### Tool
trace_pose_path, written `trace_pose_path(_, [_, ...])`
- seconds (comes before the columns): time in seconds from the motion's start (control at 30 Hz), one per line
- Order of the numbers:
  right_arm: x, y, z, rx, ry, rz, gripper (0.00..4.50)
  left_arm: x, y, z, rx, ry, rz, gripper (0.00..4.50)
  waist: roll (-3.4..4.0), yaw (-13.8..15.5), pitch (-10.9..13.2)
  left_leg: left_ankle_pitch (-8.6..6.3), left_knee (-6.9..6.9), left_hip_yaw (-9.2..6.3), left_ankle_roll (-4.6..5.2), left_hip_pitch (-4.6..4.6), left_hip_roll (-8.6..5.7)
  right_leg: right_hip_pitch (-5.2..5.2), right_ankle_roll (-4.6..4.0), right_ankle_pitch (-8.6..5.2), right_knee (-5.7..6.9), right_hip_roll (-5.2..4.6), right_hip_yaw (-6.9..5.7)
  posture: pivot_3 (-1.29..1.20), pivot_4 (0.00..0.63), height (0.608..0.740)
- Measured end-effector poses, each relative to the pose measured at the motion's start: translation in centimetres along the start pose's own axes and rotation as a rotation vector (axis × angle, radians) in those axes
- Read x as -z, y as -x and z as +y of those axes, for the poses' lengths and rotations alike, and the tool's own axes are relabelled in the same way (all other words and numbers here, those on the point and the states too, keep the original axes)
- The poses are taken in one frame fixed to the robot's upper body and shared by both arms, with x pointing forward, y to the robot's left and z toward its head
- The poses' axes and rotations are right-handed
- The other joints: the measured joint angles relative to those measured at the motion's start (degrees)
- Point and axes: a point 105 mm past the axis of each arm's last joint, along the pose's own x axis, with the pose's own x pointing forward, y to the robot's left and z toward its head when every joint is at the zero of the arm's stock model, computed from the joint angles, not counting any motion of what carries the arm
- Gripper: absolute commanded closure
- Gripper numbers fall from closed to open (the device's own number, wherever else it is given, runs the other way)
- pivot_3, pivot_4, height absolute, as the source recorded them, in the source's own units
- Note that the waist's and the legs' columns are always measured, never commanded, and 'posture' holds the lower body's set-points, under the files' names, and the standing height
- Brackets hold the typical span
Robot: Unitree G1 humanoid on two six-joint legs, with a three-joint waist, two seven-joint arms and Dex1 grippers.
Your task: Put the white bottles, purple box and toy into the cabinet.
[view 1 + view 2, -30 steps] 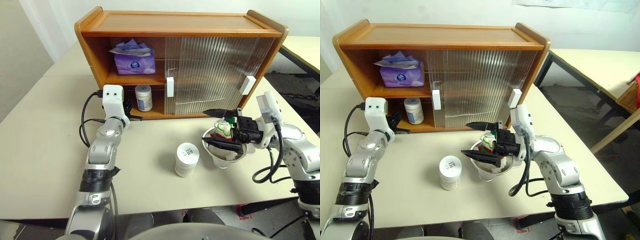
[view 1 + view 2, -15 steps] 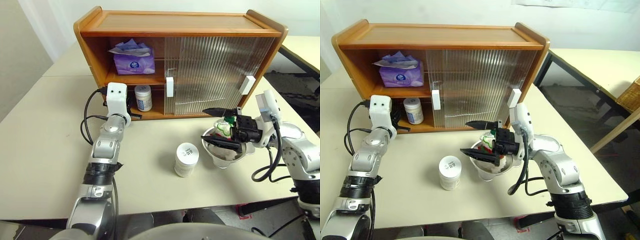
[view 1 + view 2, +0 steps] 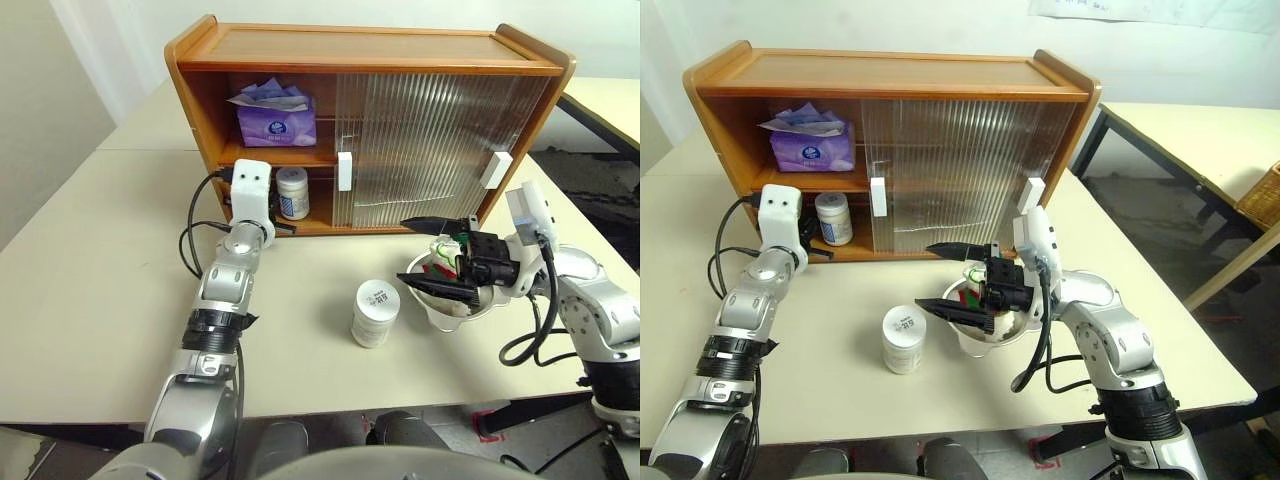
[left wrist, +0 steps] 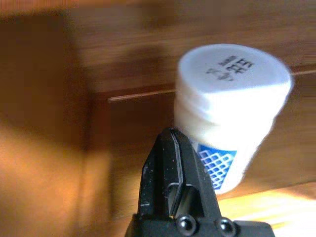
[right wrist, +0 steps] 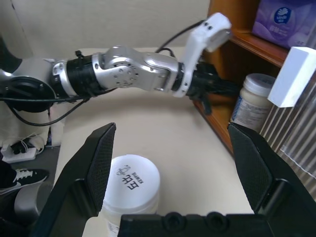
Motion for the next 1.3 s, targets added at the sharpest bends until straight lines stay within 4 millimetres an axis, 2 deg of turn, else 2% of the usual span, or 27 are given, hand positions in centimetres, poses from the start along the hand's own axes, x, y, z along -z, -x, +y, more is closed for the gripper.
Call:
trace_pose_path(0.17, [0.0,0.0,0.0,0.002,0.000,0.000,0.00,-0.7,-0.2,-1.6,0.052,-0.007,-0.019,4.48,-0.05,-0.5,0.0,0.01,-0.01,0.03,0.01,-0.04,0.00,-0.03,-0.02,-0.01,0.00,0.00,0.00,-0.11,0.000,0.740])
trace_pose_path(0.43, [-0.1,-0.1,0.1,0.002,0.006,-0.001,0.00,-0.4,-0.3,-2.5,0.077,0.006,-0.011,4.48,-0.07,-0.9,0.0,0.00,-0.03,0.06,-0.04,-0.12,-0.01,-0.06,-0.03,0.11,-0.05,-0.01,0.01,-0.11,0.000,0.740])
trace_pose_path(0.53, [-0.1,-0.1,0.1,0.005,0.007,-0.001,0.00,-0.4,-0.3,-2.6,0.082,0.006,-0.011,4.48,-0.07,-0.9,0.0,-0.04,-0.03,0.06,-0.11,-0.12,0.00,-0.06,0.21,0.09,-0.06,-0.01,0.01,-0.11,0.000,0.740])
trace_pose_path(0.93, [-0.1,0.0,0.1,-0.003,0.006,0.000,0.00,-0.1,-0.4,-3.5,0.109,0.018,0.002,4.48,-0.07,-0.9,0.0,-0.14,-0.03,0.06,-0.34,-0.12,0.00,-0.06,0.18,0.00,-0.08,-0.02,0.03,-0.11,0.000,0.740])
trace_pose_path(1.17, [0.1,0.1,0.2,0.000,-0.001,0.003,0.00,-0.4,0.0,-2.9,0.088,0.018,-0.015,4.48,-0.08,-1.0,0.1,-0.15,-0.05,0.06,-0.34,-0.12,0.00,-0.06,0.33,-0.10,-0.09,-0.02,0.03,-0.11,0.000,0.740])
trace_pose_path(1.23, [0.2,0.1,0.2,0.002,-0.003,0.004,0.00,-0.2,1.1,-1.6,0.063,0.005,-0.021,3.84,-0.07,-1.4,0.0,-0.17,-0.10,0.07,-0.38,-0.09,0.00,-0.06,0.37,-0.18,-0.09,-0.02,0.03,-0.11,0.000,0.740])
trace_pose_path(1.3, [0.2,0.3,0.2,0.007,-0.006,0.007,0.00,1.1,2.3,-0.3,0.054,-0.010,0.009,3.19,-0.07,-1.7,0.0,-0.18,-0.18,0.07,-0.40,-0.07,0.00,-0.09,0.33,-0.22,-0.08,-0.01,0.03,-0.10,0.000,0.740])
